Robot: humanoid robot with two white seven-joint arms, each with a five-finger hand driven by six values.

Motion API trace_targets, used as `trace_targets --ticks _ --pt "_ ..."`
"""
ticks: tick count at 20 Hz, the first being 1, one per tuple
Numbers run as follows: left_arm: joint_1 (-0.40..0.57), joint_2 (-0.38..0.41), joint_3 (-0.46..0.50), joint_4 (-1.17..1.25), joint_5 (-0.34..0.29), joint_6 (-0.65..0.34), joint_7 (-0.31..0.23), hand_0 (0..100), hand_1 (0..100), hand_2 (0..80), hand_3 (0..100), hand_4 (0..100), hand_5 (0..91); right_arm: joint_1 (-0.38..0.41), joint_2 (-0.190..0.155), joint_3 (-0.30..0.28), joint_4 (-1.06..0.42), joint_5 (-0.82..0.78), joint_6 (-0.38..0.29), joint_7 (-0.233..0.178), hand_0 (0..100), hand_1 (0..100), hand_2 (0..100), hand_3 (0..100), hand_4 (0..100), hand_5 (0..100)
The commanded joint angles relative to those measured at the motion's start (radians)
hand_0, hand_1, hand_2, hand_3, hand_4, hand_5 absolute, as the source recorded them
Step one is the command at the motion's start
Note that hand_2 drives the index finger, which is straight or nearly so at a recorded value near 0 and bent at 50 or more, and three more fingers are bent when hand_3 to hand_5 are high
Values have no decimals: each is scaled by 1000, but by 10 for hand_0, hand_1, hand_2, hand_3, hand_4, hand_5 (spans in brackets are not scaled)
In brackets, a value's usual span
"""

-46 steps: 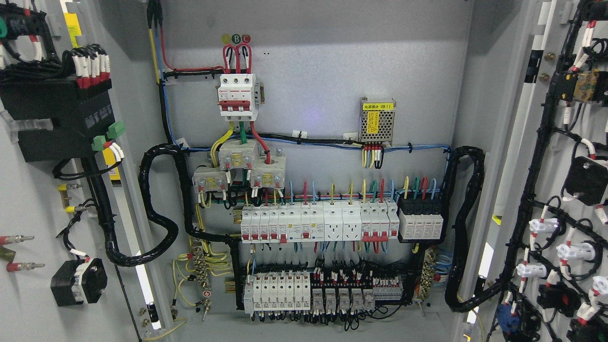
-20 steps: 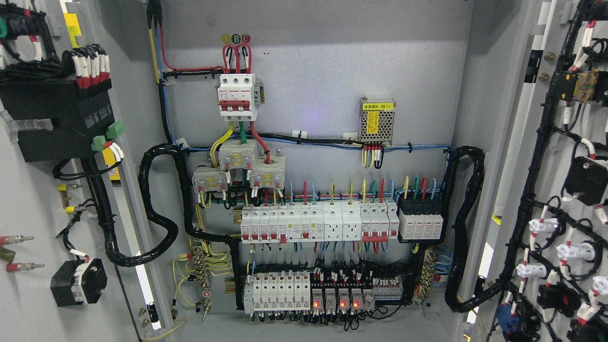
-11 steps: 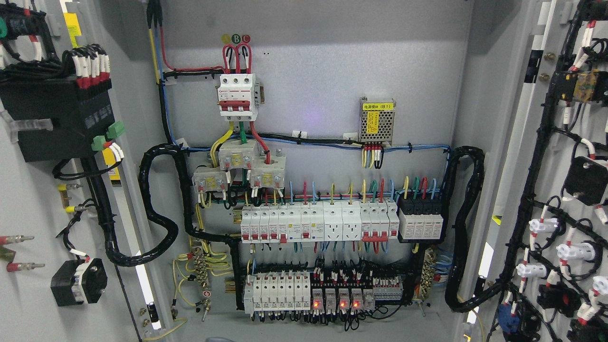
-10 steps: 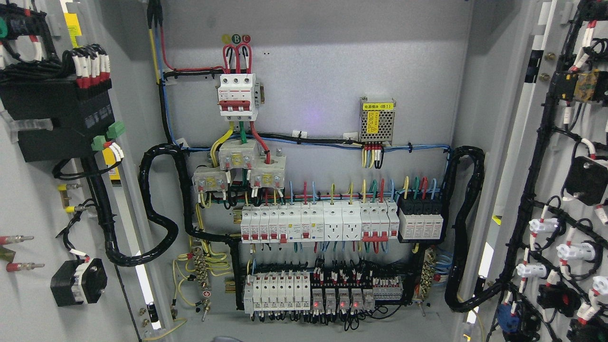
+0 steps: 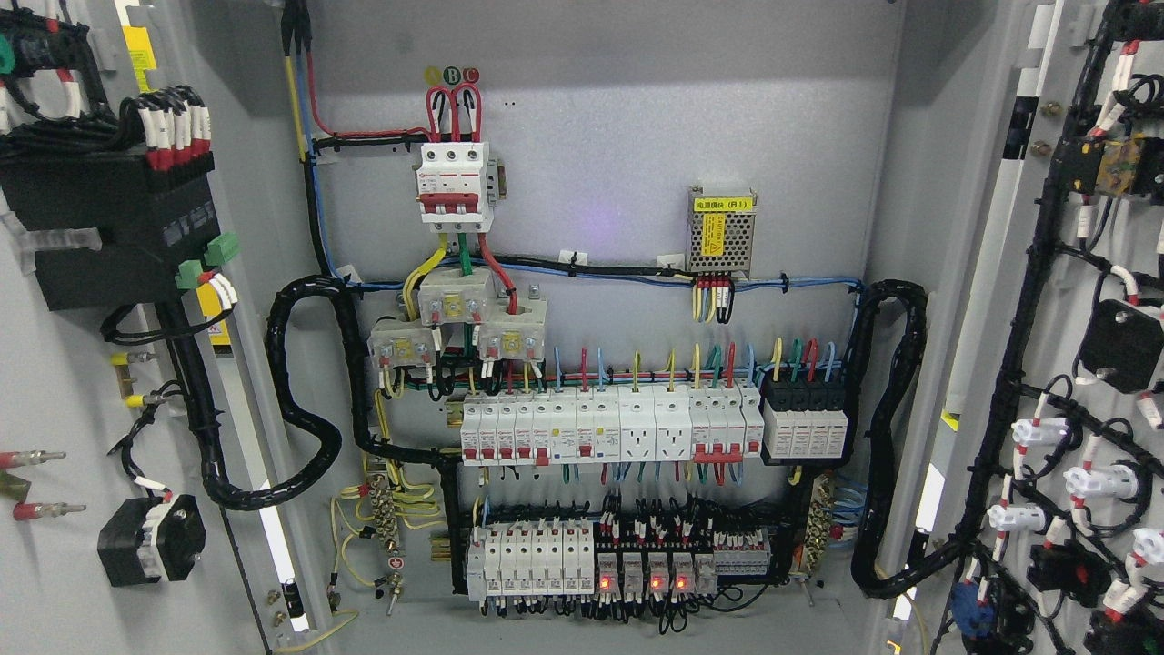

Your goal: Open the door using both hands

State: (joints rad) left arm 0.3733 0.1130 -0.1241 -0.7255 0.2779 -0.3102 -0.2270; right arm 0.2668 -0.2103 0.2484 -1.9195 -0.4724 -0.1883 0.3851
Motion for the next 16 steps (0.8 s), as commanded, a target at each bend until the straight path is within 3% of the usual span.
trace_targets --ticks 1,5,8,13,16 --pt "220 59 17 -861 0 0 -75 255 97 0 152 18 0 212 -93 -268 -148 0 -114 1 215 64 0 0 0 0" --pt "269 82 38 -1092 -5 3 -91 213 80 0 91 4 0 255 -97 -348 -167 -3 -210 1 215 65 0 0 0 0" --pt "266 100 70 -1195 -3 2 -101 195 80 0 85 2 0 255 -118 -370 -168 -3 -269 1 215 65 0 0 0 0" --pt "242 100 118 -1269 -2 -4 -293 147 40 0 45 9 0 230 -147 -417 -170 -5 -319 -21 216 67 0 0 0 0" --pt "219 99 120 -1308 -2 -9 -302 107 18 0 3 0 0 226 -159 -443 -170 -5 -323 -46 215 69 0 0 0 0"
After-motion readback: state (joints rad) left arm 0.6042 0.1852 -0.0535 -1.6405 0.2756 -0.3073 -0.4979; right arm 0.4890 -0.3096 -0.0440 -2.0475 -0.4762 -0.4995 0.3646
